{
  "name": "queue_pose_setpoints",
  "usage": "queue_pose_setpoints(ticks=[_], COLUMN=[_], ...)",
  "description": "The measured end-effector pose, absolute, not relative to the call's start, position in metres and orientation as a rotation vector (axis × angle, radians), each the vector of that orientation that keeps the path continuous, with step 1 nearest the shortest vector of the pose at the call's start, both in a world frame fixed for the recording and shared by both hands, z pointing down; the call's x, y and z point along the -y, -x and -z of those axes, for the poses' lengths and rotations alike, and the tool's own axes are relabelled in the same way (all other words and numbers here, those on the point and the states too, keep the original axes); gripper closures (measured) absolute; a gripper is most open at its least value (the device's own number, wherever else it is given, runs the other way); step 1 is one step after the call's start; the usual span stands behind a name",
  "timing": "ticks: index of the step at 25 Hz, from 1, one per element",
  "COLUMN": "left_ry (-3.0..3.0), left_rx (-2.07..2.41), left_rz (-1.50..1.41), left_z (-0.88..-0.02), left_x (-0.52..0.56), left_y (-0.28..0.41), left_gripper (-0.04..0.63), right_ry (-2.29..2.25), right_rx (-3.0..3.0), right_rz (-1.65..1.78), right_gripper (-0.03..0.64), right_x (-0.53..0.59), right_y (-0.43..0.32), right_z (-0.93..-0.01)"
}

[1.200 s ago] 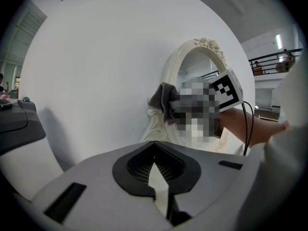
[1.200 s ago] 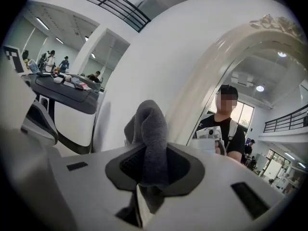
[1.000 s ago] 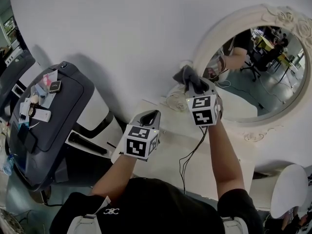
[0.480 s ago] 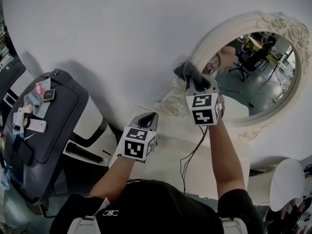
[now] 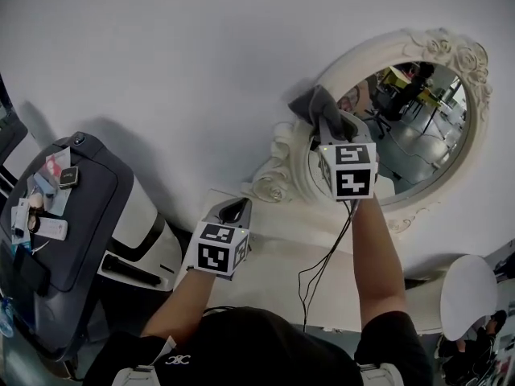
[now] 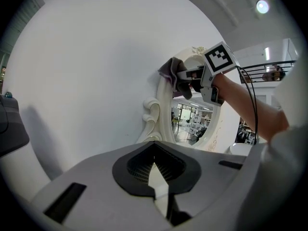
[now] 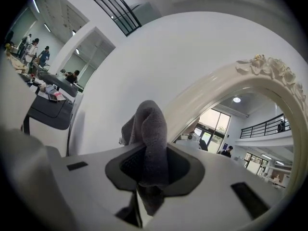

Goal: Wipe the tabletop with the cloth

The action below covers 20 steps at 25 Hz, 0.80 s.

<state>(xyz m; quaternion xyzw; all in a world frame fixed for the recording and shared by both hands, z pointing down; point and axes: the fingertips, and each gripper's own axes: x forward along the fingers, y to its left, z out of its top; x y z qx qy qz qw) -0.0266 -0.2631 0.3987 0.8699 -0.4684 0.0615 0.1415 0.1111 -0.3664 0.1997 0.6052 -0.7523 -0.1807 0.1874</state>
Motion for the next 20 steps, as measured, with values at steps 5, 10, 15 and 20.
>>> queue_pose_setpoints(ticks=[5, 10, 15, 20], left_ry=[-2.534, -2.554, -2.573, -2.593], left_rx=[1.306, 1.266, 1.217, 1.181], left_rz=[-0.170, -0.165, -0.178, -0.186], left_z=[-0.400, -0.399, -0.400, -0.401], left_x=[0.266, 0.271, 0.273, 0.276], left_y=[0.021, 0.014, 0.002, -0.008], left_gripper=[0.589, 0.589, 0.589, 0.589], right_ry=[-1.783, -1.859, -1.972, -2.059], right_rx=[2.113, 2.110, 2.032, 1.988], right_rz=[0.533, 0.548, 0.588, 0.592], right_gripper=[0.534, 0.534, 0.534, 0.534], right_x=[0.364, 0.361, 0.359, 0.353], right_y=[-0.130, -0.150, -0.183, -0.213], right_z=[-0.158, -0.120, -0.085, -0.054])
